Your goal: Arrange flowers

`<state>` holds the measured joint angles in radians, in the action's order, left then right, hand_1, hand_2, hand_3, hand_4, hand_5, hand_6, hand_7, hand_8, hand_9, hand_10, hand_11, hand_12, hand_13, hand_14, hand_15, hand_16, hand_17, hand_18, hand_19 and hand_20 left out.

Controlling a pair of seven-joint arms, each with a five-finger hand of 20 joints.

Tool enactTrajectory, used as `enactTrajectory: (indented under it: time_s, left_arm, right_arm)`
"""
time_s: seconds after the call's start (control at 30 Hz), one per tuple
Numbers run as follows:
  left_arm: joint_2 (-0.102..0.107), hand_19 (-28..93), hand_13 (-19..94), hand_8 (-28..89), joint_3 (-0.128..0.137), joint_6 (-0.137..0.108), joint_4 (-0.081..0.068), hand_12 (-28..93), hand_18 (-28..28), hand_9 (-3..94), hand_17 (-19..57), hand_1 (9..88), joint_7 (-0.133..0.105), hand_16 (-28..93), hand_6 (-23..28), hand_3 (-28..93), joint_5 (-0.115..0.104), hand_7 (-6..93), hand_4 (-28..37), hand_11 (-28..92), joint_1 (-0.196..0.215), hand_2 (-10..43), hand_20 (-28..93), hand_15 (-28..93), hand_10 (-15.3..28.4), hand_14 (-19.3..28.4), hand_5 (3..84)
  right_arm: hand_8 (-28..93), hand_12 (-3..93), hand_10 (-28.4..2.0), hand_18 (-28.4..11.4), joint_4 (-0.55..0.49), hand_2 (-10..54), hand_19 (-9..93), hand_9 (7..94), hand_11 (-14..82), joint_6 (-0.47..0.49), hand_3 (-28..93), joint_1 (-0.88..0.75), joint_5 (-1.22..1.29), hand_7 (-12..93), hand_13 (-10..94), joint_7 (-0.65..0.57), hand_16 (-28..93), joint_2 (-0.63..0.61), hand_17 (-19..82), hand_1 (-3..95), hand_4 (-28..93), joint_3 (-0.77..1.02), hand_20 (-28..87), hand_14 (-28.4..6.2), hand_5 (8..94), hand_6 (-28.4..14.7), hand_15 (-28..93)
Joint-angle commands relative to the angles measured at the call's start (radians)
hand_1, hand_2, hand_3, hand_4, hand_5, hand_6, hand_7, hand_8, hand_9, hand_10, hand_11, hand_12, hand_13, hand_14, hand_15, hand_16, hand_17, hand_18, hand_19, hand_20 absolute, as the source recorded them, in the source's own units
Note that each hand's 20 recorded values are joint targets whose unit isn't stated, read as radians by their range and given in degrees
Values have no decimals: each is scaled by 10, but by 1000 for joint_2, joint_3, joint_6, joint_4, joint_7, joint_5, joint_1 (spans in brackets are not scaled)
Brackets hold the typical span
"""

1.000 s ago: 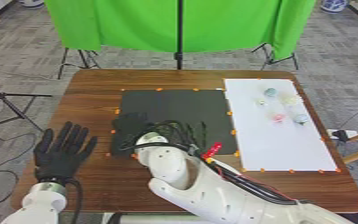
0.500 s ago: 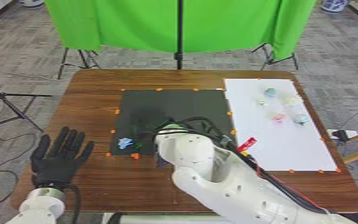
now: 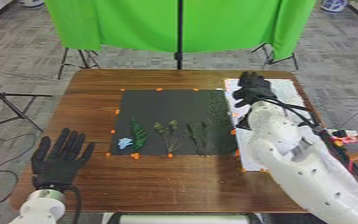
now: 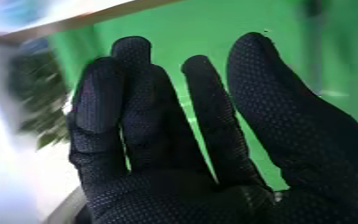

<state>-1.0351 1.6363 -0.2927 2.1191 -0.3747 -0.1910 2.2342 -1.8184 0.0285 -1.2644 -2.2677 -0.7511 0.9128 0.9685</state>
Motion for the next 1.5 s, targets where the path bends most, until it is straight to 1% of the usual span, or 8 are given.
enactTrajectory:
  time_s: [0.03,0.47,0.57,0.67,0.73,1.17,1.4,1.5]
  left_arm:
    - [-12,396,291,-122,0,-3,7,136,148,369,-55,287,10,-64,73,744,11,226,-283,312,33,119,178,455,146,146,399]
    - [-23,399,293,-123,-15,-5,6,136,149,373,-55,288,30,-64,73,741,25,229,-283,312,27,132,180,459,146,147,409]
    - [-23,399,293,-122,-19,-4,7,136,149,373,-55,288,33,-65,73,741,26,228,-283,312,28,132,180,459,147,148,410]
    - [-22,400,292,-121,-16,-7,9,136,149,374,-55,287,30,-65,74,741,24,228,-283,312,32,133,180,459,148,148,410]
    - [-22,399,292,-122,-12,-7,10,136,149,373,-55,287,29,-65,74,741,25,227,-283,312,35,133,179,459,148,149,411]
    - [-18,399,291,-121,-16,10,0,135,149,369,-55,285,38,-66,74,741,35,222,-283,307,25,133,179,457,148,148,405]
    - [-4,398,290,-118,-26,10,-6,137,149,363,-56,283,20,-64,72,739,55,220,-283,302,-1,133,178,454,147,147,398]
    - [7,397,289,-118,-25,11,-3,138,149,363,-56,283,3,-64,72,740,47,222,-283,302,-2,133,178,454,147,147,398]
  right_arm:
    - [-97,174,-222,-245,16,-95,728,501,155,112,819,-136,5,159,439,-27,145,-130,287,489,-283,123,250,-191,548,-71,438]
    - [-100,168,-204,-234,128,-95,758,514,150,198,800,-102,-8,165,486,-54,148,-76,333,536,-283,70,221,-169,545,-55,417]
    - [-98,200,-187,-214,140,-95,804,576,208,113,725,-115,-31,193,554,-51,288,-85,377,602,-283,59,239,-119,583,-45,446]
    - [105,390,-130,-188,142,-95,818,756,120,51,648,-125,-43,279,677,-51,396,-90,427,673,-279,55,255,-66,684,-26,405]
    - [152,441,-115,-182,135,-95,835,802,133,15,644,-127,-51,317,718,-49,431,-94,455,679,-275,49,262,-54,715,-14,408]
    - [182,479,-114,-199,-44,-95,868,824,156,-158,652,27,-97,391,733,67,458,-15,452,668,-259,-60,285,-54,720,-4,437]
    - [186,474,-116,-204,99,-95,872,819,152,-148,654,270,-77,396,721,188,452,227,439,664,-255,-275,294,-58,715,-4,445]
    - [182,472,-115,-200,187,-95,870,818,152,-145,655,348,-110,401,720,273,447,307,440,662,-254,-360,294,-56,712,-4,446]
